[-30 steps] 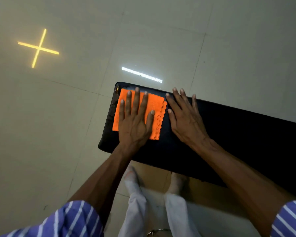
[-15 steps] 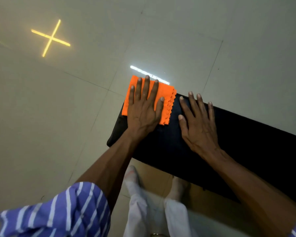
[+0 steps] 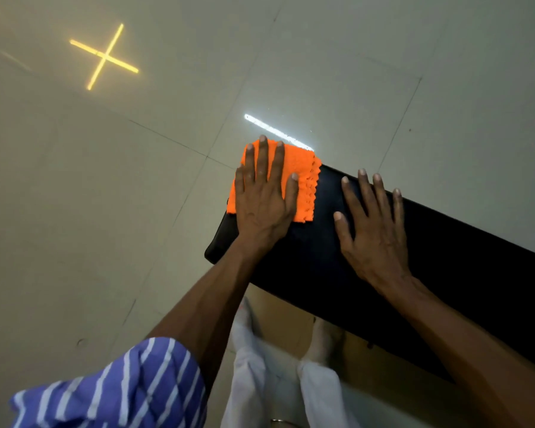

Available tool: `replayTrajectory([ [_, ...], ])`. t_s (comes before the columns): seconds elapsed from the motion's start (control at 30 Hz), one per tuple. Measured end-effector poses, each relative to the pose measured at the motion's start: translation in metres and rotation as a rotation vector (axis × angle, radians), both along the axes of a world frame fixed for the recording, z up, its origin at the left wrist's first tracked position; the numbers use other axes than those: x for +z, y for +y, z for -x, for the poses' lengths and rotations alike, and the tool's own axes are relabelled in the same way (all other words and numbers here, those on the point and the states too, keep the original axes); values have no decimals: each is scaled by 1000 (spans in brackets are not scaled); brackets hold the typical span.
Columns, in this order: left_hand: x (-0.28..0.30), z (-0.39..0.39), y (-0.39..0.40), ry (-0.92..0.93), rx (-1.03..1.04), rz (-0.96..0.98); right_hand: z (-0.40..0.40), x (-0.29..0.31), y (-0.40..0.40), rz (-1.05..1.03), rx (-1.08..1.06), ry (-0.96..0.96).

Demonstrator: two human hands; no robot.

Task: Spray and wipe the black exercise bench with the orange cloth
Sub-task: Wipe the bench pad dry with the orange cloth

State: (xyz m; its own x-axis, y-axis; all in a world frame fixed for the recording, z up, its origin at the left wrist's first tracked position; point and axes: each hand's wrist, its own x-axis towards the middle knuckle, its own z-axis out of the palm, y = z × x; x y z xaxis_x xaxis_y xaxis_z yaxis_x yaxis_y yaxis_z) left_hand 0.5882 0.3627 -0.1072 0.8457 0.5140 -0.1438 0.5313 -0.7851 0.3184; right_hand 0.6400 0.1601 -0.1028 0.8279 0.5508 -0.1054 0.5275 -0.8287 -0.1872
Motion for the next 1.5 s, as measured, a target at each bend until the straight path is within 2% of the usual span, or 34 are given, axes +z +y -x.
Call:
replayTrajectory([
  [0.17,2,40,-39,-9,161,-63,-2,11,0,-17,20,85],
  [0.27,3,69,-55,22,159,-94,-6,15,-1,-38,59,121],
  [0.37,3,57,-33,36,157,-44,-6,18,-2,-55,117,122],
  [0.47,4,35,-10,17,258,80,-8,15,0,-76,173,117],
  [0.63,5,72,-38,-18,334,-4,-9,20,9,-115,269,129],
  [0.73,6,103,-51,2,346,18,-6,24,16,-115,344,135],
  [0.83,2,101,-34,10,369,51,-5,24,25,-95,393,148],
  [0.93,-1,87,-23,-8,513,109,-5,19,27,-97,375,163],
  [1.0,1,87,-36,-24,563,50,-5,18,26,-100,370,167],
  [1.07,1,98,-62,-62,515,-23,-4,18,26,-95,363,162],
  [1.17,-3,121,-90,-97,435,-17,-3,19,28,-81,353,170],
  [1.4,-11,111,-50,-111,421,-45,-1,15,22,-118,303,153],
  [1.5,-13,115,-68,-130,419,-72,8,18,9,-160,227,143],
])
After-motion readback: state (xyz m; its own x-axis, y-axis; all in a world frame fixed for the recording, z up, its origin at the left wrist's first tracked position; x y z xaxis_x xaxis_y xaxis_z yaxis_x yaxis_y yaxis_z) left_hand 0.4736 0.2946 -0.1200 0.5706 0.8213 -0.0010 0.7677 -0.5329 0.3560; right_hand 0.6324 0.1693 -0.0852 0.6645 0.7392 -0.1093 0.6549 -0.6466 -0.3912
